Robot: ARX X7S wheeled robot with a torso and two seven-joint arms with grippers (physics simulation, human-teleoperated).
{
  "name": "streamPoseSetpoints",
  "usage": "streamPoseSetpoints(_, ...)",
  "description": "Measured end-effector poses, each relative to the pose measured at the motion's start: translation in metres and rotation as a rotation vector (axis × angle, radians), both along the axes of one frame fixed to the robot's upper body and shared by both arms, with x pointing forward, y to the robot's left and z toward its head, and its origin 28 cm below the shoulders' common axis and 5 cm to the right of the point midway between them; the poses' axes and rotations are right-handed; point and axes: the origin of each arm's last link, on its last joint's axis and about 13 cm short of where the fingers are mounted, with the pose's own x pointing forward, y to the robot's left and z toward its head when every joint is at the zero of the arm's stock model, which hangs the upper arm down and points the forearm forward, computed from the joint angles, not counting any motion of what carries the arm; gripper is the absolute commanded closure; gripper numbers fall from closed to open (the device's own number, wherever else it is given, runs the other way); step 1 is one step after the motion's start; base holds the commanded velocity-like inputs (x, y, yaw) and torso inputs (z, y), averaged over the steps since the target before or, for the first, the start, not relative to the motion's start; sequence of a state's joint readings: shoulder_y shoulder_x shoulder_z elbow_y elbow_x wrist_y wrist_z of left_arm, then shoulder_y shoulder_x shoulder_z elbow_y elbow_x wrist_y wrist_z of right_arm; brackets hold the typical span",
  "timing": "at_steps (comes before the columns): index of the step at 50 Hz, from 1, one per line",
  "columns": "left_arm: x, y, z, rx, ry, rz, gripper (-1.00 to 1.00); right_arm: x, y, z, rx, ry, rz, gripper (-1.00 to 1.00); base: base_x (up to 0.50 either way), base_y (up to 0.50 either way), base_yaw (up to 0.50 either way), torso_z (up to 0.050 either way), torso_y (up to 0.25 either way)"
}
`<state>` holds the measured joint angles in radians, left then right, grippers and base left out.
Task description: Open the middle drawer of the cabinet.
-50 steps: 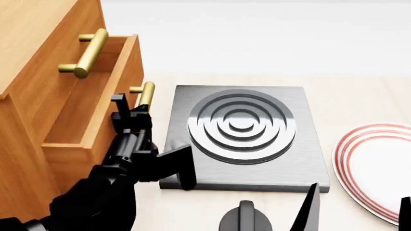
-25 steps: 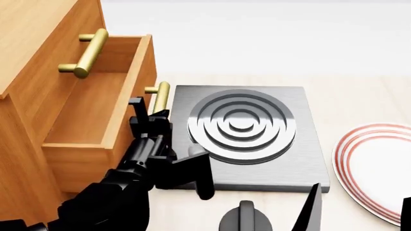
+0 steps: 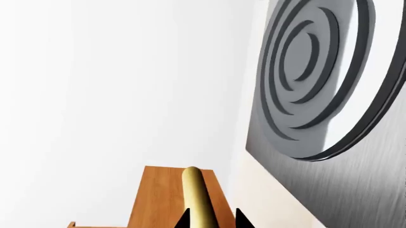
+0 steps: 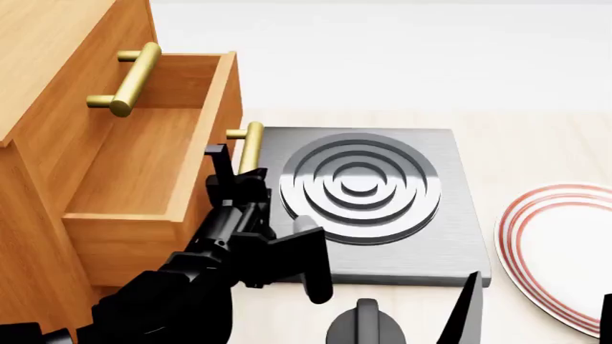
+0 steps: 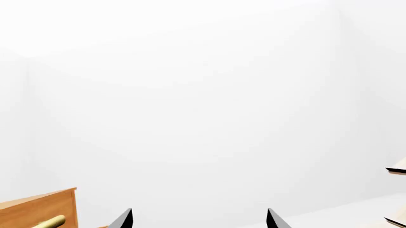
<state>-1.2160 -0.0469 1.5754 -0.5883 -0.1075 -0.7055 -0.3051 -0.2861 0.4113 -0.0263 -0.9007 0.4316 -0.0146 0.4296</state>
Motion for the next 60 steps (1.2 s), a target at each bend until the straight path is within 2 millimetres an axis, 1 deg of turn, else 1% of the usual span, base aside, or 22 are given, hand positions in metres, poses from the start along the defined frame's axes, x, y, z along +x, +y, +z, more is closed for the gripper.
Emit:
streamPoseSetpoints(3,0.000,-0.001,0.000,-0.014,0.004,-0.007,1.00,0.000,0.000,0.000,0.000,0.000,0.000,-1.00,0.00,0.00,0.00,0.000,0.003)
streamPoseSetpoints(4,0.000,-0.001,0.000,-0.022,0.005,-0.012,-1.00,0.000,0.000,0.000,0.000,0.000,0.001,-1.00,0.00,0.00,0.00,0.010,0.000)
streamPoseSetpoints(12,-0.008,-0.033,0.017,-0.115,-0.162,-0.208,-1.00,0.000,0.000,0.000,0.000,0.002,0.001,-1.00,0.00,0.00,0.00,0.000,0.001)
streamPoseSetpoints(19,-0.013,-0.050,0.028,-0.199,-0.275,-0.319,-1.00,0.000,0.000,0.000,0.000,0.002,0.002,-1.00,0.00,0.00,0.00,0.000,0.000)
streamPoseSetpoints(25,-0.015,-0.056,0.035,-0.276,-0.334,-0.333,-1.00,0.000,0.000,0.000,-0.001,0.003,0.003,-1.00,0.00,0.00,0.00,0.000,0.000)
streamPoseSetpoints(32,-0.010,-0.057,0.046,-0.438,-0.358,-0.252,-1.00,0.000,0.001,0.000,-0.001,0.003,0.004,-1.00,0.00,0.00,0.00,0.000,0.000)
streamPoseSetpoints(37,-0.005,-0.055,0.054,-0.550,-0.335,-0.182,-1.00,0.000,0.001,-0.001,-0.001,0.003,0.004,-1.00,0.00,0.00,0.00,0.000,0.000)
streamPoseSetpoints(47,0.005,-0.050,0.068,-0.707,-0.271,-0.059,-1.00,0.000,0.001,-0.001,-0.003,0.004,0.007,-1.00,0.00,0.00,0.00,0.000,0.000)
streamPoseSetpoints(60,0.008,-0.048,0.092,-0.918,0.018,0.078,-1.00,0.000,0.002,-0.002,-0.003,0.006,0.007,-1.00,0.00,0.00,0.00,0.000,0.000)
